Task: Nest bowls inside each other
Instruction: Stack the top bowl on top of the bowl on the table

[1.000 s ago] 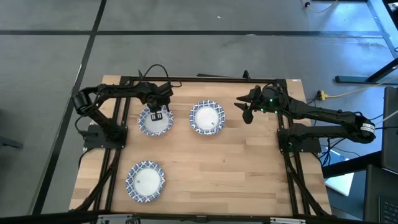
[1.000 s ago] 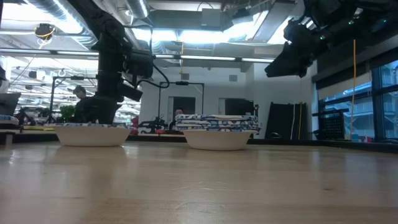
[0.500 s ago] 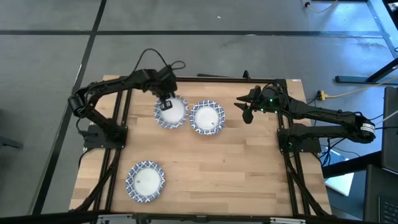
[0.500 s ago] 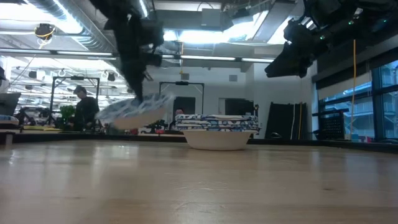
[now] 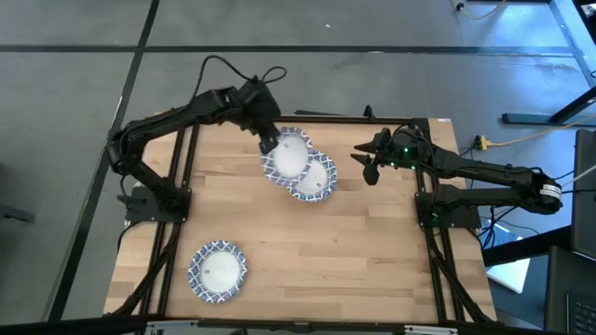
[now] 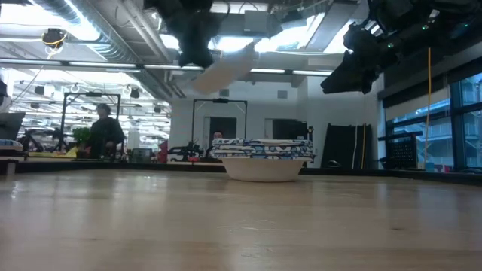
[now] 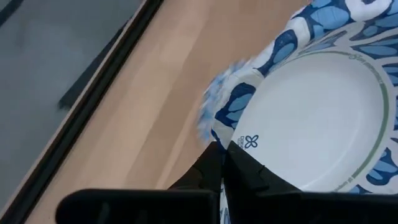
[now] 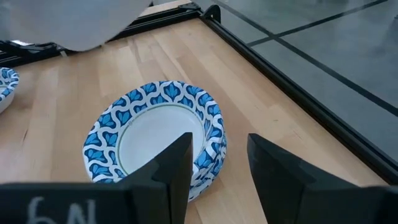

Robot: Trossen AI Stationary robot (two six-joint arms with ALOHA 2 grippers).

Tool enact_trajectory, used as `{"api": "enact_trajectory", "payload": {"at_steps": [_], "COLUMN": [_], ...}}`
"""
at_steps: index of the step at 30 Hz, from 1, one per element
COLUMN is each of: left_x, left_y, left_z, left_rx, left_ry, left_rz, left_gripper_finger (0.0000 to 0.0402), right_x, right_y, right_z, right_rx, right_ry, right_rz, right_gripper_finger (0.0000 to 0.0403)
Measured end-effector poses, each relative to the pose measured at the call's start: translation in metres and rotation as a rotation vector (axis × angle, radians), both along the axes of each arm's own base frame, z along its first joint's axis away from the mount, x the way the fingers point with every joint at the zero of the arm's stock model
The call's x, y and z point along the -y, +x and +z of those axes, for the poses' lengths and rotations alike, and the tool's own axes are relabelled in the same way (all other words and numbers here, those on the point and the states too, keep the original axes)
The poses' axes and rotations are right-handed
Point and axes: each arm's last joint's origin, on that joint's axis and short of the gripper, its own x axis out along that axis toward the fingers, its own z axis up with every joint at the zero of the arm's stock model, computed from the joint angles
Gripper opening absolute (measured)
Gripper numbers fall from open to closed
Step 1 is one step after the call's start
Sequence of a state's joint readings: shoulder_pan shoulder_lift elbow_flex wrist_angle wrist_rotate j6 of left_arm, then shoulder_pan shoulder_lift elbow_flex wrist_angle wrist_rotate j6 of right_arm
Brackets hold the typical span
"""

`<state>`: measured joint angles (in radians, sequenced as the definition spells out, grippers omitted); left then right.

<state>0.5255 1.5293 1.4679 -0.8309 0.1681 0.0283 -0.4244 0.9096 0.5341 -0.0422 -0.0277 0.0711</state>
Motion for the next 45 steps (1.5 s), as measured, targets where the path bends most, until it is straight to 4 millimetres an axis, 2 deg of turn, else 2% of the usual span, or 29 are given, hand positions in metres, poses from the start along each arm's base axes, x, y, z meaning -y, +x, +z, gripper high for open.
{"api": "enact_trajectory", "payload": {"at_steps": [2,6,13,21,27,30,35,39,45], "left_x": [0.002,0.006,0.003,-0.013,-0.018,-0.018,-0.018,-0.017,-0.016], "left_y": [0.011,0.038,0.076,0.104,0.1,0.094,0.092,0.093,0.094], "left_z": [0.001,-0.01,-0.049,-0.092,-0.122,-0.125,-0.12,-0.12,-0.119], "left_rx": [0.055,0.09,-0.012,-0.14,-0.298,-0.364,-0.368,-0.385,-0.372], "left_ry": [-0.011,-0.054,-0.083,-0.054,-0.132,-0.15,-0.095,-0.052,-0.059], "left_rz": [-0.046,-0.088,-0.095,-0.032,-0.02,-0.036,-0.054,-0.044,-0.087], "left_gripper_finger": [0.0001,0.0001,0.0,0.0,0.0002,0.0003,0.0012,0.0043,0.0119], "right_x": [0.0,0.0,0.0,0.0,0.0,0.0,0.0,0.0,0.0], "right_y": [0.0,0.0,0.0,0.0,0.0,0.0,0.0,0.0,0.0], "right_z": [0.0,0.0,0.0,0.0,0.0,0.0,0.0,0.0,0.0], "right_rx": [0.0,0.0,0.004,0.01,0.017,0.014,0.015,0.015,0.015], "right_ry": [-0.001,-0.001,0.009,0.026,0.045,0.047,0.048,0.048,0.048], "right_rz": [0.001,0.001,-0.004,-0.012,-0.02,-0.021,-0.022,-0.022,-0.021], "right_gripper_finger": [0.0154,0.0154,0.0154,0.0154,0.0154,0.0154,0.0154,0.0154,0.0154]}}
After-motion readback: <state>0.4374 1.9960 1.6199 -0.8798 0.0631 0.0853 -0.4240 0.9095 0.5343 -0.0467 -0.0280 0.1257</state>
